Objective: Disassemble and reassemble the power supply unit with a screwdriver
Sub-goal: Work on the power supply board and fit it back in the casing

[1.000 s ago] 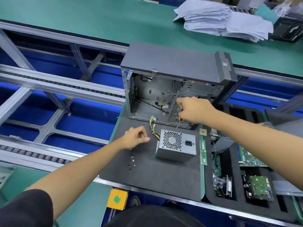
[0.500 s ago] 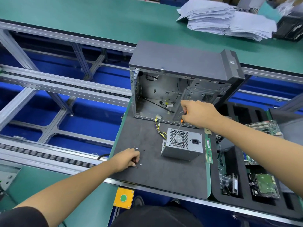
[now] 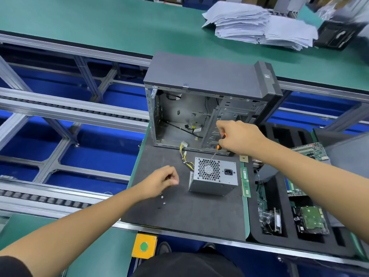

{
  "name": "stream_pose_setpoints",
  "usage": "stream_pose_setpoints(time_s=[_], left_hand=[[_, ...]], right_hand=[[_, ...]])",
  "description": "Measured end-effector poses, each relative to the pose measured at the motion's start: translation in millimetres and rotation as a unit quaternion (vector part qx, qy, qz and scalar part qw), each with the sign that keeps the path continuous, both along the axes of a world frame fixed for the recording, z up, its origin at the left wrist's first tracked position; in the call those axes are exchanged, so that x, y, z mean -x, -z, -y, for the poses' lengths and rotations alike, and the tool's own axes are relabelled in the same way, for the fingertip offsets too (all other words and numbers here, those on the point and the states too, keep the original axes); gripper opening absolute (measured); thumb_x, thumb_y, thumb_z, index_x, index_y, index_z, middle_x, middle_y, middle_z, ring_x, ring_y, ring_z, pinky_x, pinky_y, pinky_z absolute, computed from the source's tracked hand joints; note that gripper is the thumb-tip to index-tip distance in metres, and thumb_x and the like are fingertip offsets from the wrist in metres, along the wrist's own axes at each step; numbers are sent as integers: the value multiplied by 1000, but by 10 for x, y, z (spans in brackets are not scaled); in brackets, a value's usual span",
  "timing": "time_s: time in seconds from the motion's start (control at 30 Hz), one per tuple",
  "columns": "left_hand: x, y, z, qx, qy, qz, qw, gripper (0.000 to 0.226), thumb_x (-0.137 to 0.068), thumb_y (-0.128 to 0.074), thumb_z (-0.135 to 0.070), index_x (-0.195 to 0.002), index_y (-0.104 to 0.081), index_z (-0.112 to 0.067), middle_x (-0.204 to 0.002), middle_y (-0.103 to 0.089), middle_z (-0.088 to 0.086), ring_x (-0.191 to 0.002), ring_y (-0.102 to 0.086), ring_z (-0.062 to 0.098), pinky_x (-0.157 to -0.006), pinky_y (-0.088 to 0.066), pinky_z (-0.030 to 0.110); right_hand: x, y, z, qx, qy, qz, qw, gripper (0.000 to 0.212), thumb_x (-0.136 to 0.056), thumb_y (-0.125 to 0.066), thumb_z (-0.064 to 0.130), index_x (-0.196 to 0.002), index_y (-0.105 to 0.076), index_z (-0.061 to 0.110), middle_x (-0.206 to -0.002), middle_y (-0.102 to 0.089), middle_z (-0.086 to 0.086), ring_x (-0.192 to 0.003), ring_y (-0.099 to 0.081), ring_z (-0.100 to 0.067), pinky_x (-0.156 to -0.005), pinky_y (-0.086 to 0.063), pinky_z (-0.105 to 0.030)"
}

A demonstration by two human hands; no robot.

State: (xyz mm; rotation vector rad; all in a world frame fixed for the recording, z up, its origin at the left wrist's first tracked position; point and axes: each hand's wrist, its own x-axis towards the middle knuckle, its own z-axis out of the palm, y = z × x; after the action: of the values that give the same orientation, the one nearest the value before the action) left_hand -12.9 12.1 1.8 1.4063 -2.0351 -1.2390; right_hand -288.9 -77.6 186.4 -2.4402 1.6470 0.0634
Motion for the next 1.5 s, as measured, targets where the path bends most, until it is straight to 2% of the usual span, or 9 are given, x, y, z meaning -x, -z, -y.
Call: stream_pose_setpoints(time_s=[0.17, 0.37, 0.47, 0.73, 0.83, 0.93, 1.07, 1.27, 1.5], left_hand=[[535, -214, 256, 15, -21, -89, 996, 17, -89, -76, -16, -85, -61, -24, -81, -66, -9, -74, -57, 2, -72, -47, 19], [931, -240, 363, 27, -27, -106, 994, 14, -90, -76, -19, -87, -63, -17, -74, -65, -2, -65, -55, 3, -64, -45, 16], [1006, -248, 372, 24, -27, -108, 994, 16, -89, -78, -19, -84, -63, -21, -73, -63, -7, -63, -54, 1, -63, -45, 16], [1071, -294, 400, 31, -23, -90, 995, 13, -89, -78, -19, -86, -66, -25, -77, -67, -13, -73, -60, -2, -70, -44, 11], [1102, -317, 411, 38, -15, -72, 997, 14, -87, -79, -20, -85, -67, -26, -81, -68, -12, -82, -58, 1, -77, -44, 21], [1150, -322, 413, 74, -10, -30, 997, 19, -85, -81, -28, -81, -64, -36, -79, -63, -16, -92, -46, -2, -89, -30, 23], [1273, -310, 365, 152, -21, 24, 988, 19, -77, -81, -46, -75, -63, -42, -80, -60, -14, -93, -33, 5, -89, -14, 14], [1416, -282, 346, 166, -2, 55, 985, 19, -74, -81, -54, -77, -66, -43, -83, -59, -16, -91, -32, 11, -78, -17, 31], [1405, -284, 388, 104, 32, 46, 993, 20, -77, -82, -49, -75, -63, -43, -87, -57, -9, -95, -35, 17, -87, -26, 37]], right_hand=[[68, -120, -93, -7, 3, 19, 1000, 15, -74, -58, 22, -74, -43, 26, -62, -55, 8, -60, -51, -11, -52, -27, -28], [103, -150, -156, -20, -8, 24, 999, 17, -77, -60, 24, -74, -43, 26, -65, -55, 8, -63, -50, -9, -53, -27, -28], [119, -124, -147, -24, -9, 19, 999, 18, -77, -60, 25, -76, -43, 26, -69, -57, 8, -67, -52, -11, -54, -29, -29], [155, -81, -133, -23, -26, 6, 999, 22, -78, -61, 26, -74, -39, 28, -66, -55, 9, -63, -47, -5, -54, -29, -30], [170, -73, -126, -21, -35, -3, 999, 23, -78, -61, 27, -74, -38, 28, -67, -56, 8, -63, -48, -7, -54, -31, -31], [205, -85, -147, -18, -75, -19, 997, 24, -78, -60, 28, -74, -37, 30, -63, -53, 10, -60, -47, -4, -52, -28, -29], [301, -97, -209, 3, -140, -62, 988, 26, -79, -58, 30, -74, -33, 32, -57, -47, 11, -53, -42, -2, -49, -25, -29], [417, 7, -274, 24, -180, -101, 978, 22, -79, -55, 32, -84, -34, 32, -54, -44, 9, -49, -40, -4, -47, -22, -28], [417, 64, -281, 19, -186, -91, 978, 22, -79, -55, 32, -83, -34, 33, -55, -46, 8, -49, -41, -5, -47, -21, -28]])
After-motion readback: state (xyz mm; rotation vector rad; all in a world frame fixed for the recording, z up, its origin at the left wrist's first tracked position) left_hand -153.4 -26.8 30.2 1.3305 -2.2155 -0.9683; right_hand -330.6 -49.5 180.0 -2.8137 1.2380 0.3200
